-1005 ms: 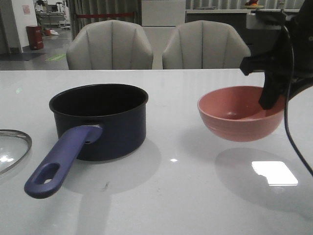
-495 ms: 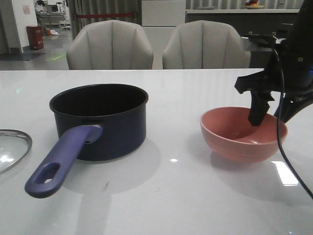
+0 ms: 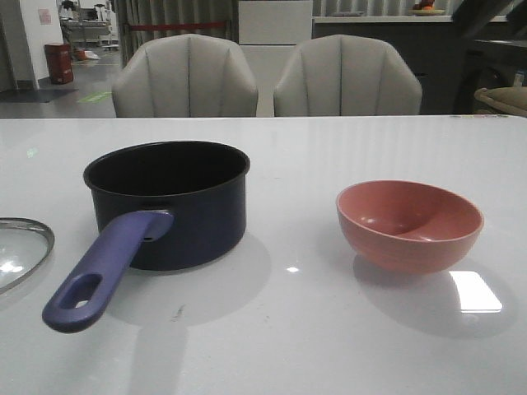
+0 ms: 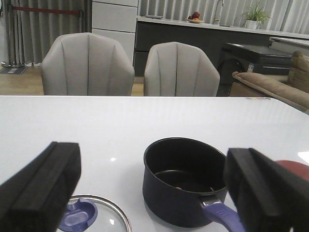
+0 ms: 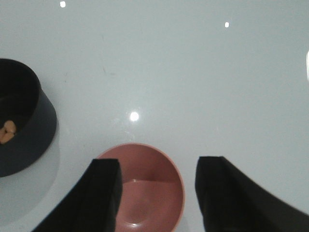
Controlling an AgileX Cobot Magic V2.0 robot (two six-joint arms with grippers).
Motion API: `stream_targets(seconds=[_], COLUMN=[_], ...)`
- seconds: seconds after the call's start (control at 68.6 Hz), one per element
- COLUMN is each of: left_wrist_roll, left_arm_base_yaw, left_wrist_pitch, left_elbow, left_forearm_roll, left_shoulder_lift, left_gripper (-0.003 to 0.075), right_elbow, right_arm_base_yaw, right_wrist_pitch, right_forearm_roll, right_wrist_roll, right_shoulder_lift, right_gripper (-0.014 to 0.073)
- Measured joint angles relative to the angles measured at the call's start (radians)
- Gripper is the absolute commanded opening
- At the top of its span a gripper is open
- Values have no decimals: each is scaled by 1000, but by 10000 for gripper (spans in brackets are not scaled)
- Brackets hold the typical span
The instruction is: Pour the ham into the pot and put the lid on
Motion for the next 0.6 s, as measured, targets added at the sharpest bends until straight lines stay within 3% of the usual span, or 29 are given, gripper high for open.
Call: stream_targets(seconds=[0.306, 0.597], left_wrist_roll=[0, 0], left_arm_base_yaw=[0, 0], left_wrist_pitch=[-5, -17], left_elbow=[0, 0], left_forearm_roll=[0, 0], left_shoulder_lift=[0, 0], left_gripper=[636, 636], right_elbow=[326, 623], right_arm_base_yaw=[0, 0], right_wrist_pitch=[-140, -181], right_forearm_roll=[0, 0], right_wrist_roll=[-1, -2], right_shoulder_lift=[-461, -830], right_gripper=[463, 463])
